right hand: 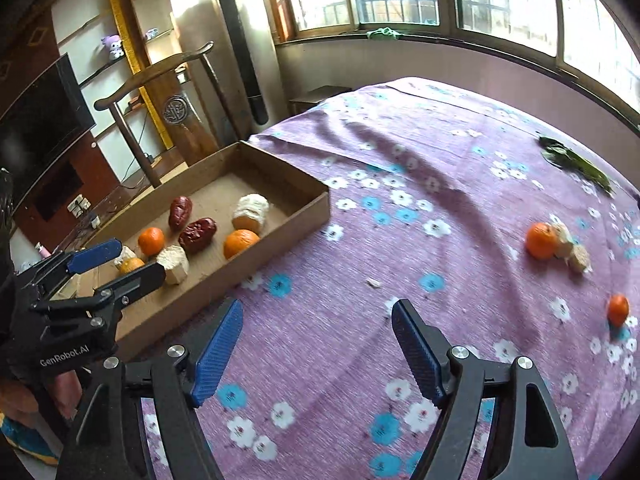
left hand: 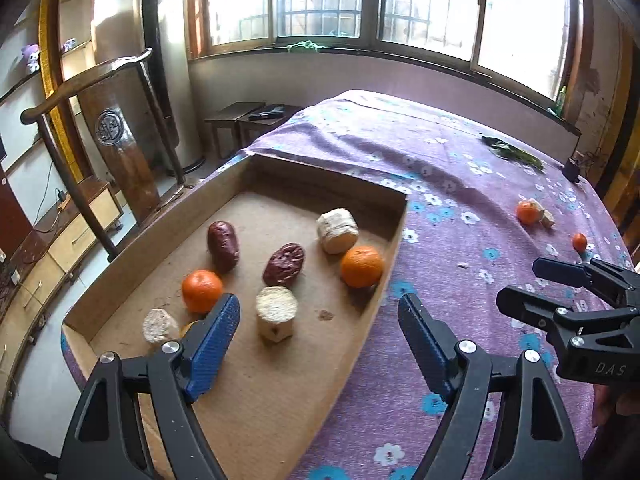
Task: Organize fruits
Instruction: 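Move both open tools back over the remaining oranges and yam pieces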
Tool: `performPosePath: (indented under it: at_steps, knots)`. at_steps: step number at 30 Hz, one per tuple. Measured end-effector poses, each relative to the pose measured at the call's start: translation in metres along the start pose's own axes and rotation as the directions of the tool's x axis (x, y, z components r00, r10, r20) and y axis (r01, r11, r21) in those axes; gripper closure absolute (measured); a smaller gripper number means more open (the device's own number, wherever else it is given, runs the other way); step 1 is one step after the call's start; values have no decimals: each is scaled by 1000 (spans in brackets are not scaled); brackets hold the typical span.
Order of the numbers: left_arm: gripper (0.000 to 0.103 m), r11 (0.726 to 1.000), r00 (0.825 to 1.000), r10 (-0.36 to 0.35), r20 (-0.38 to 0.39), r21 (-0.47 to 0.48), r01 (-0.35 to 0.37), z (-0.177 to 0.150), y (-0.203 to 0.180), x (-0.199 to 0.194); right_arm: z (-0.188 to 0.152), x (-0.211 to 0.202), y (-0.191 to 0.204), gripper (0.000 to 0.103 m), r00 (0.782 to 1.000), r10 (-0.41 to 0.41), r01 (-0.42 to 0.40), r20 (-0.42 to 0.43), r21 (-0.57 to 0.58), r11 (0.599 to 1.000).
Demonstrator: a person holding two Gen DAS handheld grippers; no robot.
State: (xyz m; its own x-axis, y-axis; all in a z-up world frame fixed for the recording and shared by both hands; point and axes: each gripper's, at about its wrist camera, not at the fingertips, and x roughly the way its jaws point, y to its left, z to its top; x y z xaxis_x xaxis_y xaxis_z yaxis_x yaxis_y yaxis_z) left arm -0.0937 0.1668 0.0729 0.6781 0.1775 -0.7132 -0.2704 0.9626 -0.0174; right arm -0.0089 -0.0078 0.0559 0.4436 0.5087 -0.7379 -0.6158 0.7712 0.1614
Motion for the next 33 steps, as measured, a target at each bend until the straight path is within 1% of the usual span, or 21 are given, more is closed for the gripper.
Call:
performPosePath:
  at_steps: [6, 10, 16, 20, 23, 25, 29, 32, 33]
  knots:
    - [22, 996, 998, -63, 7, 69, 62, 10, -48, 2, -19, -23, -46, 21, 997, -71, 70, 0, 81, 994]
    - [22, 988, 994, -111, -16, 102, 112, 14, -74, 7, -30, -35, -71, 21, 994, -111, 111, -5, 123, 986]
    - [22, 975, 985, -165, -58, 141, 172, 19, -108, 21, -44, -48, -108, 21, 987, -162, 159, 0, 196, 968]
    - [22, 970, 981, -179, -69, 153, 188, 25, -125, 29, -44, -50, -132, 21, 978, -209, 204, -3, 236, 950]
    - [22, 967, 978, -189, -85, 159, 201, 29, -138, 37, -38, -47, -151, 21, 975, -220, 214, -8, 266, 940]
    - [22, 962, 972, -208, -108, 155, 223, 33, -146, 45, -33, -43, -159, 21, 971, -236, 233, -21, 263, 936]
    - [22, 945, 953, -264, -150, 157, 286, 45, -169, 61, -27, -40, -166, 21, 974, -228, 222, -13, 278, 935]
    - [22, 936, 950, -266, -163, 190, 295, 56, -192, 76, -27, -43, -172, 21, 960, -280, 273, -16, 283, 919]
    - [22, 930, 947, -277, -166, 201, 307, 59, -199, 81, -28, -44, -176, 21, 958, -285, 277, -15, 290, 916]
